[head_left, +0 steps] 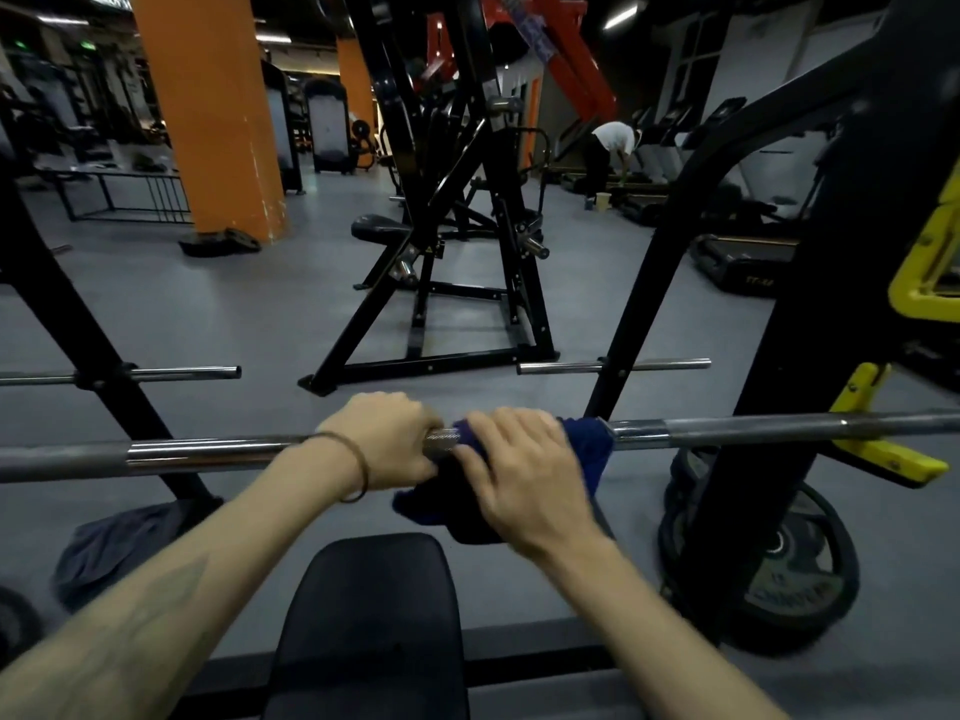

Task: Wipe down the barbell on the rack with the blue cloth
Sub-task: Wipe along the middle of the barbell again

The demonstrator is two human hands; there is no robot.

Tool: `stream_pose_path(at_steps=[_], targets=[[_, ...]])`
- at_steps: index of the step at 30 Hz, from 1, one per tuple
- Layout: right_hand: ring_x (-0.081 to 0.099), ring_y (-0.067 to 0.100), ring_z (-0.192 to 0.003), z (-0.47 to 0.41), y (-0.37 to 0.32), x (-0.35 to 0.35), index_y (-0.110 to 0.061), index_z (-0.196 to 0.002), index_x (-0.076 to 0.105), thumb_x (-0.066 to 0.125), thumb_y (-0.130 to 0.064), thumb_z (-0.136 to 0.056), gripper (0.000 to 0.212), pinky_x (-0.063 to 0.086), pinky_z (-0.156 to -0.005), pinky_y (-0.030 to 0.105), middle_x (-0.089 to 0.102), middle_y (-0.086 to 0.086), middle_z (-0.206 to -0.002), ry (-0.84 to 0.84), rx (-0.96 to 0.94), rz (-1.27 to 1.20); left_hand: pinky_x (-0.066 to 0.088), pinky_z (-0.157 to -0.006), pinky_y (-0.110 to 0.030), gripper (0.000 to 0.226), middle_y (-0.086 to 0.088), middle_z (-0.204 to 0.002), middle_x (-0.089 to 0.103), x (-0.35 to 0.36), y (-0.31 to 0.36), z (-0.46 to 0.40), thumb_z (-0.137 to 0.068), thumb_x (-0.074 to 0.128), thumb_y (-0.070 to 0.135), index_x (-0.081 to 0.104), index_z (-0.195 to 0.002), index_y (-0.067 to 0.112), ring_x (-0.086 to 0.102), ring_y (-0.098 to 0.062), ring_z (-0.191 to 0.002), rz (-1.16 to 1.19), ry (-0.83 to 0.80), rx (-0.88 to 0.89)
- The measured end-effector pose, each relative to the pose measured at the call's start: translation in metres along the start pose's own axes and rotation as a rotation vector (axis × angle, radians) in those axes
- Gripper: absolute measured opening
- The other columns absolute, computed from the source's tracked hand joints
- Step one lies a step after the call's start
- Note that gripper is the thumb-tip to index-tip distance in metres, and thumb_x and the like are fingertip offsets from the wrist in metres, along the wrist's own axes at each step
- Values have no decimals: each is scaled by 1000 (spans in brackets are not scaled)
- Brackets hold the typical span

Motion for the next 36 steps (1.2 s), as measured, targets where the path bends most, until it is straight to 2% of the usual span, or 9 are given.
stream_pose_path(at_steps=[3,6,10,13,20,25,29,34,36], targets=[[56,34,-84,26,109,-46,-16,-97,68,40,-43,-105,40,40,-86,45,61,4,-89,63,124,107,44,-47,-31,22,8,-79,64,-13,18,25,-81,61,45,60,-92,26,64,-20,-66,-162,428,183],[59,34,-101,55,194,-82,-12,-114,66,31,-47,-106,50,36,-110,51,65,6,-105,-26,219,220,52,-62,-36,42,2,-102,61,-10,27,22,-86,60,46,59,-118,18,61,-22,-86,-215,480,249],[51,34,-123,64,195,-70,-8,-119,65,31,-36,-105,46,15,-126,53,64,11,-117,98,438,179,52,-81,-42,58,-8,-124,58,-15,33,22,-91,49,50,53,-133,9,57,-28,-109,-258,490,232],[48,36,-132,53,152,-51,-8,-120,65,30,-38,-106,48,12,-125,57,64,13,-121,148,478,85,52,-84,-43,58,-11,-127,57,-14,32,20,-86,53,43,53,-133,9,56,-30,-113,-267,457,209],[53,29,-131,-4,-39,14,-7,-132,62,34,-46,-105,55,14,-126,54,65,9,-132,-38,18,-18,50,-85,-41,39,-8,-113,65,-16,23,20,-84,38,26,63,-109,10,61,-28,-105,-246,420,128],[56,33,-130,19,42,-12,-19,-143,57,25,-49,-108,55,20,-121,63,61,8,-140,-87,-33,172,49,-85,-40,41,-3,-112,64,-16,22,21,-79,50,34,61,-112,14,61,-26,-103,-219,404,142],[59,36,-120,51,144,-62,-23,-144,55,27,-47,-108,52,28,-116,53,62,5,-129,-87,98,240,50,-83,-41,39,-3,-110,63,-14,25,18,-82,50,36,60,-113,14,60,-26,-102,-221,383,134],[58,37,-117,47,131,-57,-6,-122,66,31,-43,-105,54,21,-122,57,64,13,-116,114,360,149,48,-73,-38,25,-2,-97,62,-8,23,13,-81,57,35,61,-98,17,58,-26,-91,-279,348,120],[58,36,-114,32,82,-37,-5,-114,66,37,-41,-103,48,17,-124,56,64,15,-112,161,325,64,47,-69,-37,23,-2,-94,62,-5,21,12,-80,55,35,61,-95,18,58,-26,-88,-300,332,99]])
Point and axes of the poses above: each hand's wrist, its own z-axis away from the middle knuckle, its own x-axis out of the palm, y = z × x, the point moved 10 cm from there along -z, towards the middle knuckle
